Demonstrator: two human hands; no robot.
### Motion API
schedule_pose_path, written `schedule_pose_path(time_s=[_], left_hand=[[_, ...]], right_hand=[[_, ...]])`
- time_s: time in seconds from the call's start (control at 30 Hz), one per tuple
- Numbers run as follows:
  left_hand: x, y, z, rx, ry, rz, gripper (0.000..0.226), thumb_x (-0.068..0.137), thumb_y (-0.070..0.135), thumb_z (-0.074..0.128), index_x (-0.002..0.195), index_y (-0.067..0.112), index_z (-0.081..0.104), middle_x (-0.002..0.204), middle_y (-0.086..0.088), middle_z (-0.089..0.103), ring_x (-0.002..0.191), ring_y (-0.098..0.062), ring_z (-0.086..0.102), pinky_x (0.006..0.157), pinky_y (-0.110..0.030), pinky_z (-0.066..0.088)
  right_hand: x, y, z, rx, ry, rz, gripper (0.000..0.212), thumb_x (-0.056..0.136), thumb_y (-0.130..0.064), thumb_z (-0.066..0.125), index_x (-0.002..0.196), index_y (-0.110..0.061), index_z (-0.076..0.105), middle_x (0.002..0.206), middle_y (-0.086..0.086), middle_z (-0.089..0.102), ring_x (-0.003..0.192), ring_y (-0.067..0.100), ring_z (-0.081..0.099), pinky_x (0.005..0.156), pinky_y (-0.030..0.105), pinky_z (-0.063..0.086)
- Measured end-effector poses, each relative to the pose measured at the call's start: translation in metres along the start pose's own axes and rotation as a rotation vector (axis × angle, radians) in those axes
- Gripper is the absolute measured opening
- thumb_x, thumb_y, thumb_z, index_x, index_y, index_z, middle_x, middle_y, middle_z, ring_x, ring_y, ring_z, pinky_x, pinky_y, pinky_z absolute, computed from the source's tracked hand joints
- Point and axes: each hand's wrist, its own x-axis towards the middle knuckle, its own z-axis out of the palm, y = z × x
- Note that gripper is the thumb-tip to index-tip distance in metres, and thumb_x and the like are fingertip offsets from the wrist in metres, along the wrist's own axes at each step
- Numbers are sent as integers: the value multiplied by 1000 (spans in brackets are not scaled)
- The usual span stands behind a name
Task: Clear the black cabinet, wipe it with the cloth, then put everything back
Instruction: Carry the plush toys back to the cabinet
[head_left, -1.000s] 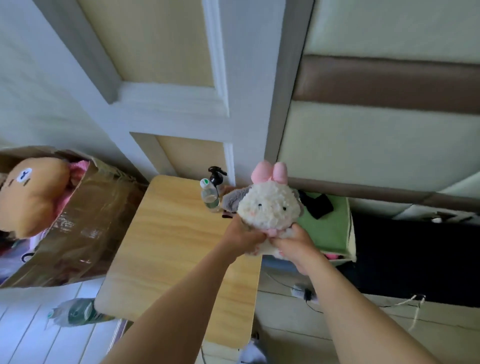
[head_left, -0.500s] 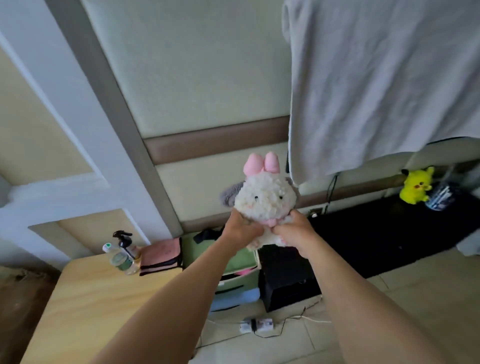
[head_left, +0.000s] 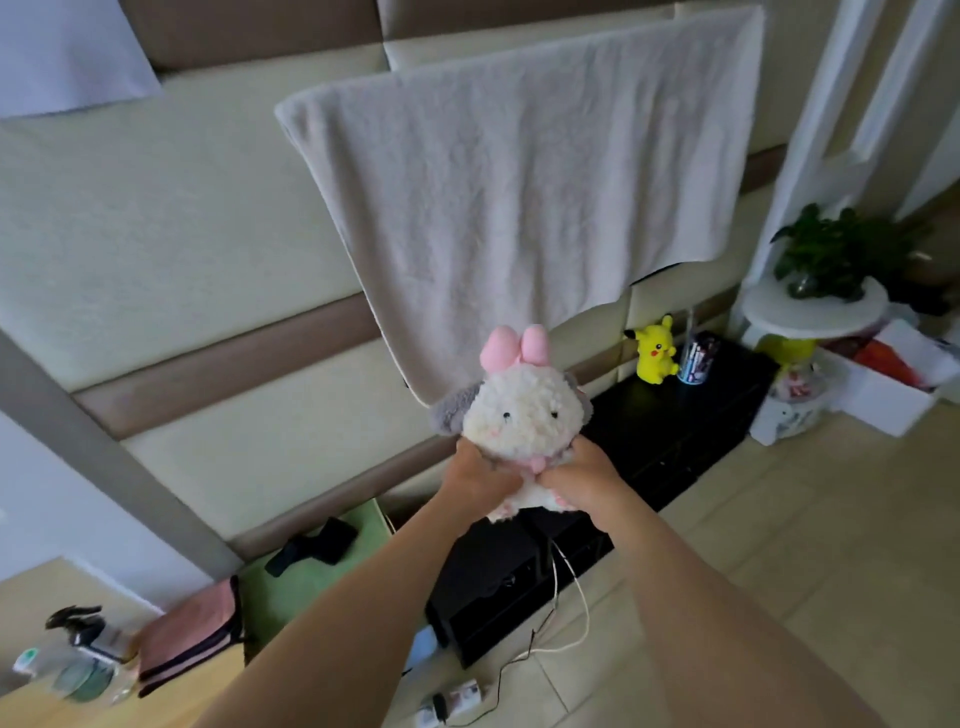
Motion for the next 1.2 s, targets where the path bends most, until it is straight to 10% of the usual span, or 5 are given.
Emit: schedule_pose_path(time_s=[0.2, 0.47, 0.6, 0.9, 1.2], left_hand=[[37, 8, 44, 22, -60, 4, 59, 73, -5, 74, 107, 37, 49, 103, 16, 63, 94, 1, 63, 80, -20, 54], [128, 12, 74, 19, -142, -64, 73, 62, 22, 86, 126, 18, 50, 118, 1, 69, 103, -9, 68, 78, -23, 59], [174, 21, 90, 7, -231, -40, 58, 75, 2, 80, 126, 17, 56, 115, 1, 70, 105, -11, 68, 74, -16, 56], [247, 41, 122, 17, -295, -10, 42, 79, 12, 77, 119, 16, 66, 107, 1, 73, 101, -17, 70, 80, -28, 59], [328, 54, 177, 31, -335, -40, 43, 82, 12, 80, 121, 16, 61, 111, 1, 70, 97, -9, 66, 78, -23, 57]], right_hand=[[21, 6, -46, -47, 72, 15, 60, 66, -41, 80, 122, -31, 63, 114, -5, 69, 105, 18, 65, 95, 46, 57], [92, 2, -86, -112, 162, 23, 67, 61, -46, 85, 121, -27, 65, 115, -5, 71, 107, 19, 66, 99, 37, 54], [127, -5, -108, -170, 156, 57, 59, 70, -39, 88, 123, -27, 64, 114, -8, 69, 107, 16, 64, 96, 30, 50], [195, -12, -155, -282, 259, 31, 40, 77, -47, 80, 111, -34, 63, 93, -18, 63, 83, 3, 58, 58, 11, 37], [276, 3, -209, -306, 250, 27, 46, 86, -50, 71, 126, -32, 58, 104, -14, 57, 94, 10, 53, 74, 22, 38]])
